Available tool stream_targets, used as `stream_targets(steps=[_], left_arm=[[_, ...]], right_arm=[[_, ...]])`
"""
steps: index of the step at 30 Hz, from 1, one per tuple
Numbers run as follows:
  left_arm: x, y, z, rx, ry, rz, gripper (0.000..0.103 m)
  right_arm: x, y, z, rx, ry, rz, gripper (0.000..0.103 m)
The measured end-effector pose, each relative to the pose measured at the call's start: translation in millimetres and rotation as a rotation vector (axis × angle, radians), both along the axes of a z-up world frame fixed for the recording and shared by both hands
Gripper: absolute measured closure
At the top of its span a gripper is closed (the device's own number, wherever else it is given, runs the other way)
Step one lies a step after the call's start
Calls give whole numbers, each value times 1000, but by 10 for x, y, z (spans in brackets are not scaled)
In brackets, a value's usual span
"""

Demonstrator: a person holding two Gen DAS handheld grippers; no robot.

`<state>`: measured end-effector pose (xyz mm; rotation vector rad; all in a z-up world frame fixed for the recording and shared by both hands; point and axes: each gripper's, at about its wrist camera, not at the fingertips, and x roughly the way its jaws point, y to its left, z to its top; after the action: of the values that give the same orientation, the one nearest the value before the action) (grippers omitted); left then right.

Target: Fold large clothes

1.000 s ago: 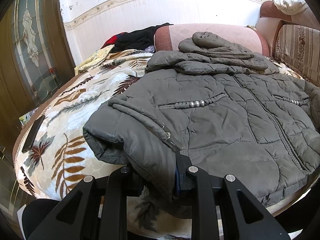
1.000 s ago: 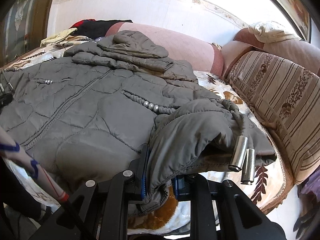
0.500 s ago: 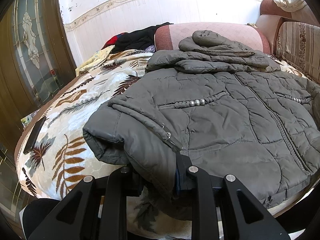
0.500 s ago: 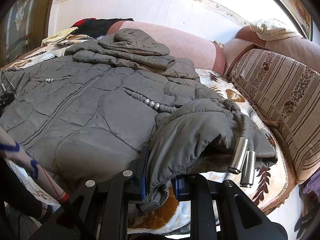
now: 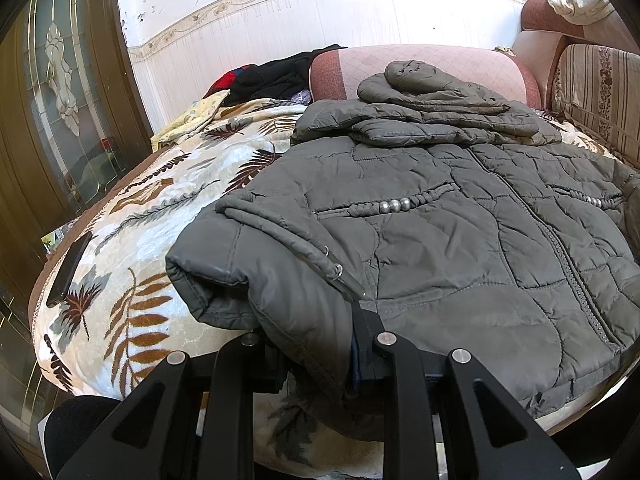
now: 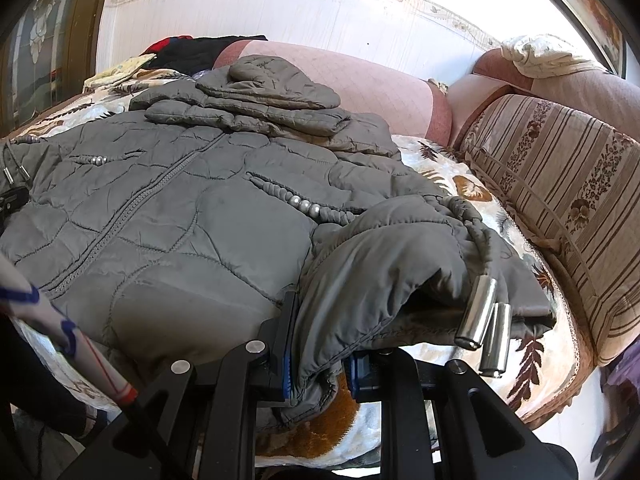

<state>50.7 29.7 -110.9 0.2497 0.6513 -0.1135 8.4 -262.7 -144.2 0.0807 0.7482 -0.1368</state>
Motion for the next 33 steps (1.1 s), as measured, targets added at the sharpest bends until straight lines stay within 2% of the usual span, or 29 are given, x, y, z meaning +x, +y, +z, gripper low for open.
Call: stream_targets(steps=[10,23,33], left_arm=[[10,0,17,-22,4,8,81],[5,-77,47,1,-18,12,81],[-14,-97,100,19,-41,9,81]], right_arm=[[7,-63,6,51,-6,-2,82],[-42,-208,-11,174,-13,-12,83],[-64,-239,7,195,-27,-15,83]])
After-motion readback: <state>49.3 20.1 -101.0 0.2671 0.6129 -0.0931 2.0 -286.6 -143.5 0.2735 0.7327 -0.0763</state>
